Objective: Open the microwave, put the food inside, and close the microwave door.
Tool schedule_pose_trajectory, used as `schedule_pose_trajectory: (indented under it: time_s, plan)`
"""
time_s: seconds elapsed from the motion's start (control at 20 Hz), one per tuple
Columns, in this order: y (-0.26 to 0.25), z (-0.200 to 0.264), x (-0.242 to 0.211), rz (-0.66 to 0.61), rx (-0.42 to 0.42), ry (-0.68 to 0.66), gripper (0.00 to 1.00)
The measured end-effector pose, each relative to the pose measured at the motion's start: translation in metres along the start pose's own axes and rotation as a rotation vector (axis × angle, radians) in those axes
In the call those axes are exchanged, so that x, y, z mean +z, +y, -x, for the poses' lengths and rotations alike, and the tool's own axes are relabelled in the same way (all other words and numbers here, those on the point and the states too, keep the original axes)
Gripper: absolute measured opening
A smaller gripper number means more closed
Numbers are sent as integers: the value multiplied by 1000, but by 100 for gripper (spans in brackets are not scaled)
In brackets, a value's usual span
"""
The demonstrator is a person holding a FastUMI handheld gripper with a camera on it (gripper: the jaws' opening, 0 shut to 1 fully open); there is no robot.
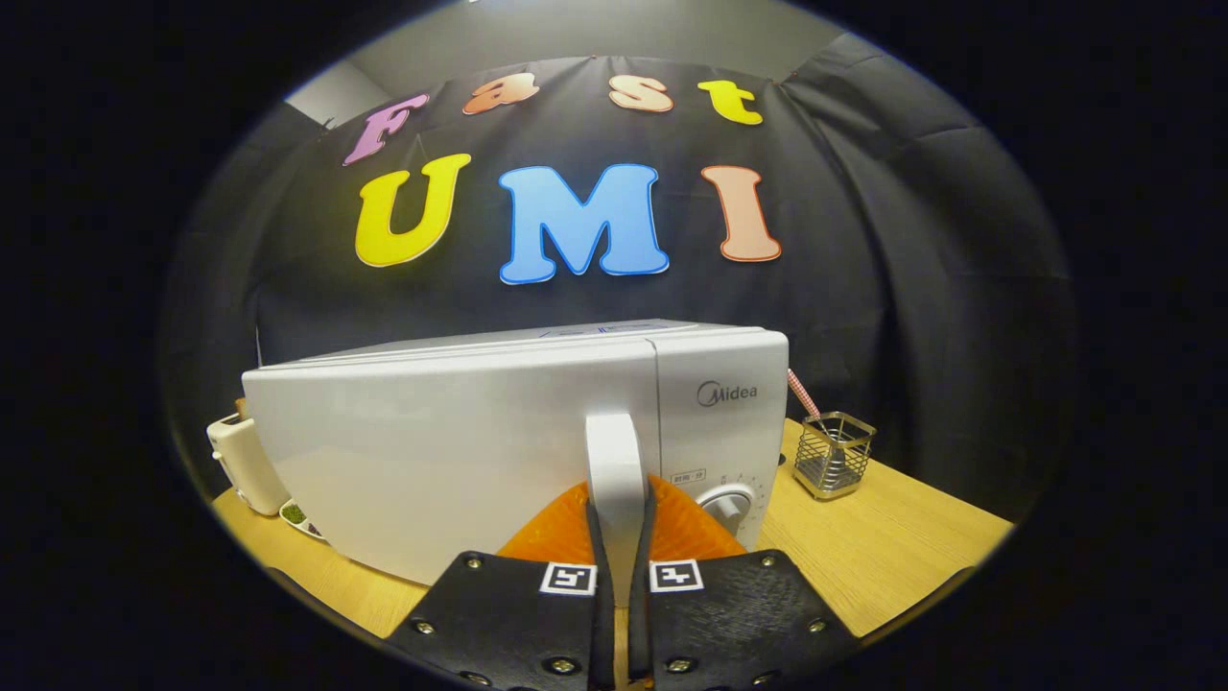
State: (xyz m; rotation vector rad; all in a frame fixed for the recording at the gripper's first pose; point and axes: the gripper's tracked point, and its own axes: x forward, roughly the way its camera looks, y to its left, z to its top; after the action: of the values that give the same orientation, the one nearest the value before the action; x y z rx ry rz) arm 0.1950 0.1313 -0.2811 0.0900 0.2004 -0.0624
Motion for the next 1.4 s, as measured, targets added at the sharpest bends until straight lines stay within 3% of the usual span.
schedule_pose_trajectory:
  time_s: [0.45,0.5,0.65,0.9,1.1,1.4]
  plan:
    - [9,55,-8,29,72,-29,6]
    - [12,64,-9,28,90,-29,13]
    - [19,89,-12,-4,183,-22,24]
    - [38,131,-19,19,317,-18,24]
    - [51,168,-21,15,410,-19,31]
    - [68,216,-29,14,513,-32,33]
